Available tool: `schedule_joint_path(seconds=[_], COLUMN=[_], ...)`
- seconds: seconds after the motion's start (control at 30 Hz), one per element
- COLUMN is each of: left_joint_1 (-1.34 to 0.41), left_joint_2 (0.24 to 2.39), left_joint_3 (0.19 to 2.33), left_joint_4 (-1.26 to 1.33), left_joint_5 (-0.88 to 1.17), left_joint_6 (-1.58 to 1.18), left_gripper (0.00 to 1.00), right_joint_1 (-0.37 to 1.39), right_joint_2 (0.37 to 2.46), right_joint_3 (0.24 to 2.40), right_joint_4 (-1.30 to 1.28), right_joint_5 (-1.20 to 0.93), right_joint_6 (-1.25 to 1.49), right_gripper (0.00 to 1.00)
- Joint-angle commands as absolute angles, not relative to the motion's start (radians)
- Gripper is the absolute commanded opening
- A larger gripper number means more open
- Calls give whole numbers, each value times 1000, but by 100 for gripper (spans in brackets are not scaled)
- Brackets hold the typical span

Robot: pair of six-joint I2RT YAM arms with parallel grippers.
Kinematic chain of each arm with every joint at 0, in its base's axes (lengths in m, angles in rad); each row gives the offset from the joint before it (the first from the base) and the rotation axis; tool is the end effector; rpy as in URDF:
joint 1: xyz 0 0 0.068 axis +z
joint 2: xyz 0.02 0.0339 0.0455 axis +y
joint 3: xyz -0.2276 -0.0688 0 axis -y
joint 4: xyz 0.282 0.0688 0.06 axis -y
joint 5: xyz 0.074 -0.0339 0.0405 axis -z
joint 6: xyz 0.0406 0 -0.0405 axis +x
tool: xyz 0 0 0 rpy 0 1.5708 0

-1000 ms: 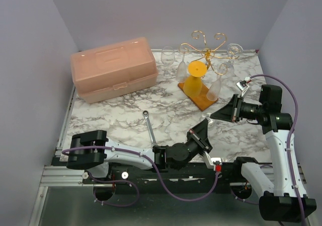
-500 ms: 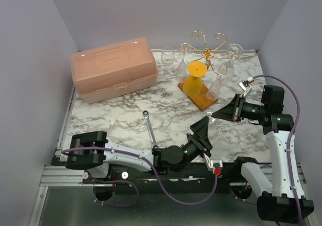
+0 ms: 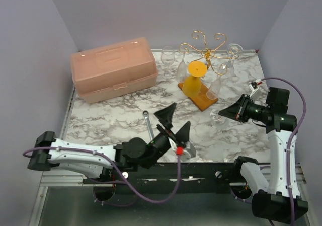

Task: Place the wine glass upside down on the wine glass rack
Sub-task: Turn the wine glass upside down at the wine rack.

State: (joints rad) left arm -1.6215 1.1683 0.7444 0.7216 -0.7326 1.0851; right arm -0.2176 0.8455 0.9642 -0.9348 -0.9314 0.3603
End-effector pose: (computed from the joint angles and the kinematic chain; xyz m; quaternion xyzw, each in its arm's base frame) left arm 0.0113 -0.3131 0.2922 0.4798 0.4010 0.0063 0.7804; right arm 0.2113 -0.0134 0.3052 0.0781 0.8434 0.4399 0.2986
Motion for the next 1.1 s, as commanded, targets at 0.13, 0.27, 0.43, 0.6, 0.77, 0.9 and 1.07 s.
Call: schedule_joint_path(seconds=[0.13, 0.27, 0.43, 0.6, 0.77, 0.9, 1.07], left_joint_1=[-1419, -1301, -1120, -1015, -992, -989, -986], left_joint_2=[772, 658, 621, 557, 507, 488, 472], left_joint_3=[798, 766, 735, 700, 669, 658, 648], left_joint_4=[6, -114, -228, -238, -224, -216, -207], left_joint_5=[-582, -541, -496, -436, -447, -451, -429], left_joint_6=[410, 379, 334, 265, 262, 265, 263], left_gripper=[98, 99, 98, 99, 98, 98, 99], right_joint_1=[-278, -311, -344, -377, -426, -450, -482], right_joint_2=[901, 918, 950, 1004, 1055, 1081, 1119], right_joint_3=[1063, 1102, 1147, 1182, 1225, 1247, 1280], right_joint_4=[-1003, -1027, -1043, -1079, -1114, -1081, -1042], right_joint_5=[-833, -801, -737, -711, -705, -681, -634], right_joint_6=[293, 250, 212, 144, 91, 92, 75], right_gripper=[0, 0, 0, 0, 0, 0, 0])
